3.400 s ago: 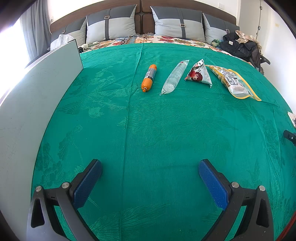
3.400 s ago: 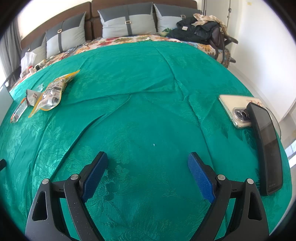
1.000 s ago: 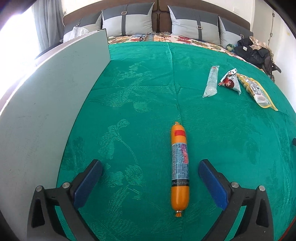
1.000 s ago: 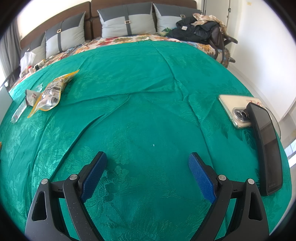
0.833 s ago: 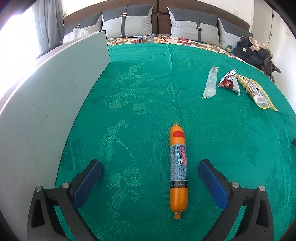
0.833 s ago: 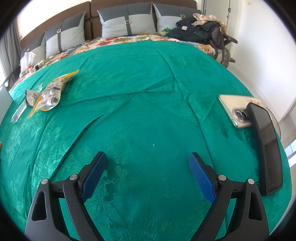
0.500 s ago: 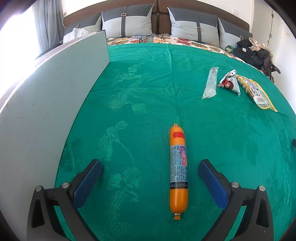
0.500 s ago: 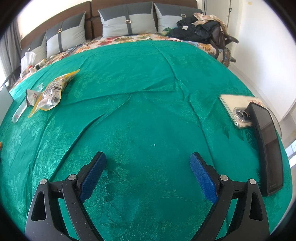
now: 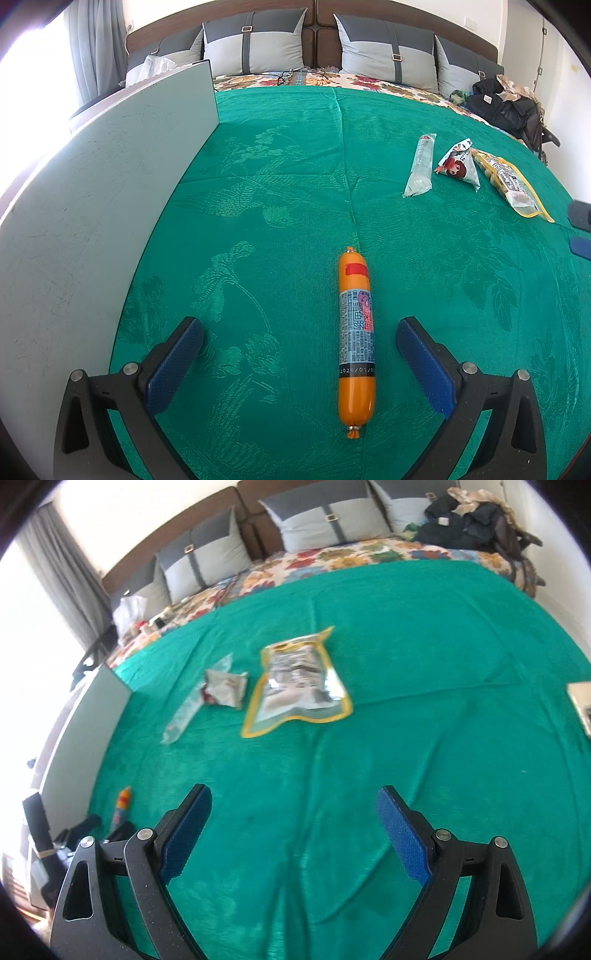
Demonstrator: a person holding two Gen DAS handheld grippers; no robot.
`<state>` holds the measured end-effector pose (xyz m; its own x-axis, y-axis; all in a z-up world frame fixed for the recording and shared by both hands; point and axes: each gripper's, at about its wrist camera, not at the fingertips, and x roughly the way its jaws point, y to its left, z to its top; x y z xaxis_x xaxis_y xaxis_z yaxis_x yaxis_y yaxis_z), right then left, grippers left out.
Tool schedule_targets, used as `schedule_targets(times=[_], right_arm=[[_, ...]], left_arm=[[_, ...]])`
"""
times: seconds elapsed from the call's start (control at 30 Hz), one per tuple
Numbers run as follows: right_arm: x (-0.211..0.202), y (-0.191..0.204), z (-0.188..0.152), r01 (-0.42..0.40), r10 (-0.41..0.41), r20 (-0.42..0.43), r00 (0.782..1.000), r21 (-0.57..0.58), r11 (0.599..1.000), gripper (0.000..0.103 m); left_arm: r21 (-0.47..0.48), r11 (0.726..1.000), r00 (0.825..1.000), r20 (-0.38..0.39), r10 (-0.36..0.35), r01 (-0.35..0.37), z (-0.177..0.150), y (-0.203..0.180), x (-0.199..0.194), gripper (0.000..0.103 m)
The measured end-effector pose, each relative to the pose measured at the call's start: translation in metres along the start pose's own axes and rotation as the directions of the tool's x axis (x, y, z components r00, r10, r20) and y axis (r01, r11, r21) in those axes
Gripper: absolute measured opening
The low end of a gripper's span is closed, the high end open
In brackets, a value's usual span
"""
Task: Organize snacks
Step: 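Grasp the clear tube pouch with the right gripper, then lay the tube pouch back down and open the right gripper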
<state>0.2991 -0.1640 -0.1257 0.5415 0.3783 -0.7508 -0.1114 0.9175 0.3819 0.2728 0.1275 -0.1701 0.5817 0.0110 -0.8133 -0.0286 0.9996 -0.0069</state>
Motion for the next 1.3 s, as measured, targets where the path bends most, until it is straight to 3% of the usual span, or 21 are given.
schedule_targets(times=[0.13, 0.27, 0.3, 0.33, 0.47, 0.5, 0.6, 0.87, 1.13, 1.27, 1.3], right_arm=[[0.061, 0.061, 0.033, -0.063, 0.059, -0.121, 0.991, -0.030, 0.998, 0.091], [0.119, 0.099, 0.050, 0.003, -0.024, -0.239, 0.971, -0.087, 0.996, 0.087], [0.129, 0.103, 0.054, 0.028, -0.050, -0.252, 0.966, -0.090, 0.996, 0.080], [0.137, 0.105, 0.055, 0.054, -0.077, -0.261, 0.962, -0.093, 0.994, 0.064], [0.144, 0.114, 0.061, 0.163, -0.194, -0.217, 0.957, -0.155, 0.974, 0.046], [0.142, 0.115, 0.062, 0.170, -0.205, -0.211, 0.956, -0.173, 0.970, 0.035], [0.130, 0.111, 0.053, 0.106, -0.154, -0.233, 0.960, -0.210, 0.972, 0.024], [0.065, 0.082, -0.016, 0.013, -0.122, -0.278, 0.953, -0.367, 0.930, 0.020], [-0.022, 0.019, -0.097, 0.157, -0.198, -0.093, 0.976, -0.328, 0.932, 0.020], [-0.039, 0.007, -0.119, 0.222, -0.233, 0.002, 0.973, -0.310, 0.924, 0.022], [-0.034, 0.009, -0.120, 0.235, -0.241, 0.020, 0.970, -0.304, 0.923, 0.027]], left_arm=[[0.000, 1.000, 1.000, 0.000, 0.000, 0.000, 0.000, 0.000, 0.000, 0.103], [0.000, 1.000, 1.000, 0.000, 0.000, 0.000, 0.000, 0.000, 0.000, 0.103], [0.000, 1.000, 1.000, 0.000, 0.000, 0.000, 0.000, 0.000, 0.000, 0.103], [0.000, 1.000, 1.000, 0.000, 0.000, 0.000, 0.000, 0.000, 0.000, 0.103], [0.000, 1.000, 1.000, 0.000, -0.001, 0.001, 0.001, 0.000, 0.000, 0.103], [0.000, 1.000, 1.000, 0.000, -0.001, 0.001, 0.001, 0.000, 0.000, 0.103], [0.000, 1.000, 1.000, 0.000, 0.000, 0.000, 0.001, 0.000, 0.000, 0.103], [0.000, 1.000, 1.000, 0.001, 0.000, 0.000, 0.001, 0.000, 0.000, 0.103], [0.000, 1.000, 1.000, 0.001, 0.000, 0.000, 0.001, 0.000, 0.000, 0.103], [0.000, 1.000, 1.000, 0.001, 0.001, -0.001, 0.001, 0.000, 0.000, 0.103], [0.000, 1.000, 1.000, 0.001, 0.001, -0.001, 0.001, 0.000, 0.000, 0.103]])
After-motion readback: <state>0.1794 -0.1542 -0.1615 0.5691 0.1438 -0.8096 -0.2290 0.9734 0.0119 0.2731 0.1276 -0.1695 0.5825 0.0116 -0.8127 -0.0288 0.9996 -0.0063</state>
